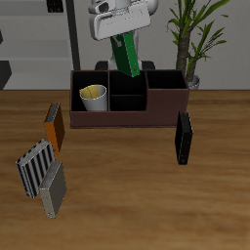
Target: Place the white-yellow mug into the back desk caddy's left compartment and place the green book into the back desk caddy's front compartment
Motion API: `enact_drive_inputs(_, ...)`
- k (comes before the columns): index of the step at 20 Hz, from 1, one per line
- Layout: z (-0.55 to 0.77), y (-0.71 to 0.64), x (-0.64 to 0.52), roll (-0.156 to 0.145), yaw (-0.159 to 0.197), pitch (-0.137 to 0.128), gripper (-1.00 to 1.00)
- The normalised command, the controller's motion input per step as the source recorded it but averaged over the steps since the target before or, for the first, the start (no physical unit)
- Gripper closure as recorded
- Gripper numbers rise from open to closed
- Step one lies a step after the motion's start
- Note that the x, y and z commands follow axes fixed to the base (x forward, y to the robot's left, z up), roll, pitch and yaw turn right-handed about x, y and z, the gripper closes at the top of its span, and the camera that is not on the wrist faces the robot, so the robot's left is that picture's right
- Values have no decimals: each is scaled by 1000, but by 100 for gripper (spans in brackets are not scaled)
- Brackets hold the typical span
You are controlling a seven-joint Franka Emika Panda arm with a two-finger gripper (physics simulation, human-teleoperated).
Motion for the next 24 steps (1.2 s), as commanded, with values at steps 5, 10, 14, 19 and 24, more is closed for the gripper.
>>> enact_drive_inputs(5, 55, -221, 231, -44, 160, 15, 100)
enact_drive_inputs(10, 233, -300, 197, -47, 259, -45, 100)
enact_drive_inputs(14, 117, -258, 102, -36, 191, -4, 100)
enact_drive_inputs(19, 5, 28, -62, 19, 221, 25, 100)
enact_drive_inputs(24, 20, 222, -126, -83, 137, -26, 100)
